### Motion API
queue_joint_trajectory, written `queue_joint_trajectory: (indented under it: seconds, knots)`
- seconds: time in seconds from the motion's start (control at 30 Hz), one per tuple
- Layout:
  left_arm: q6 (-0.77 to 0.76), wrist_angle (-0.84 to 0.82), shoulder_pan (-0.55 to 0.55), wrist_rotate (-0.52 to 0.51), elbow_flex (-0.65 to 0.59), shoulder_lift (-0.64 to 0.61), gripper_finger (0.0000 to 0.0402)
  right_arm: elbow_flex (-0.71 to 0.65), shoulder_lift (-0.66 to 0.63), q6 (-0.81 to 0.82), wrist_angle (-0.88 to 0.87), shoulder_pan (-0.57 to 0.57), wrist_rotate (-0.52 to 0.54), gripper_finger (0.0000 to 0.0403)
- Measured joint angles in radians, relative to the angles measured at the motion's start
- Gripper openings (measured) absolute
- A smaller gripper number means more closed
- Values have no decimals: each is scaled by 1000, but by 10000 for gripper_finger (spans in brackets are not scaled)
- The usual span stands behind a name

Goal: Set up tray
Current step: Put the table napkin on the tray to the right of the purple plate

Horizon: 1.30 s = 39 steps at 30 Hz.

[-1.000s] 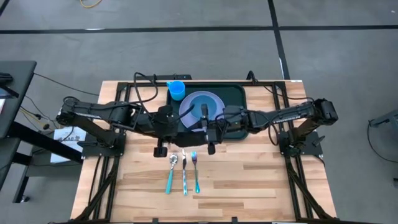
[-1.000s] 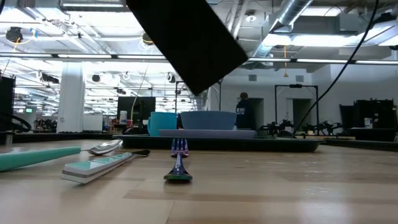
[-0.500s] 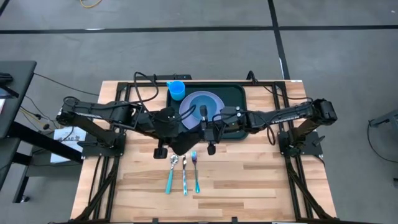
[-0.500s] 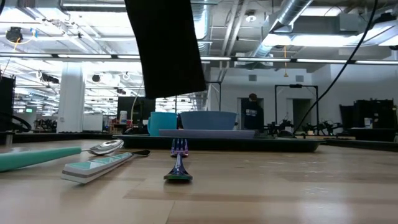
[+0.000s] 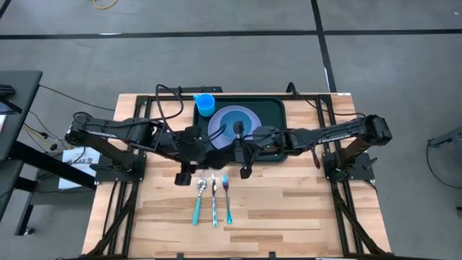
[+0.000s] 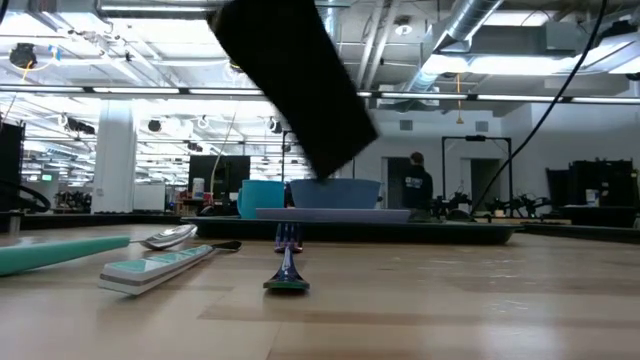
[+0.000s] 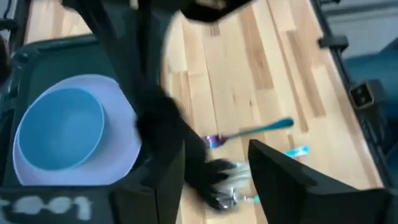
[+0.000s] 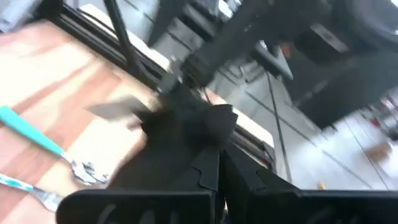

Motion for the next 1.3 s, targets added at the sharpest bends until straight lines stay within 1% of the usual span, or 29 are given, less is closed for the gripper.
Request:
queue_joint_trajectory:
  seconds: [0.1, 0.17, 0.33, 0.53, 0.7, 0.8, 0.9, 1.0, 1.13, 1.2, 1.3]
  knots:
    - [2, -25, -11, -29, 0, -1, 174, 8, -33, 33, -47, 1, 86, 0]
    - [6, -29, -24, -48, 0, -10, 175, 6, -73, 77, -117, -6, 126, 0]
    - [24, 17, -47, -97, 0, -52, 175, 7, -191, 243, -200, -54, 124, 0]
    - [19, 98, -63, -120, 0, -133, 175, 7, -328, 444, -311, -150, 121, 0]
    - [16, 192, -92, -211, -43, -200, 175, 7, -419, 559, -444, -239, 127, 0]
    - [9, 250, -121, -274, -112, -224, 175, 6, -457, 625, -571, -292, 164, 0]
    - [16, 345, -157, -334, -215, -243, 175, -34, -489, 722, -643, -332, 165, 0]
    - [29, 433, -181, -410, -319, -261, 175, -93, -513, 808, -630, -335, 95, 0]
    - [22, 499, -201, -512, -431, -278, 175, -161, -519, 881, -520, -303, -15, 0]
    - [-17, 512, -207, -528, -469, -280, 175, -181, -520, 885, -512, -308, -20, 0]
    - [-92, 515, -222, -520, -505, -276, 175, -230, -522, 911, -520, -355, -17, 0]
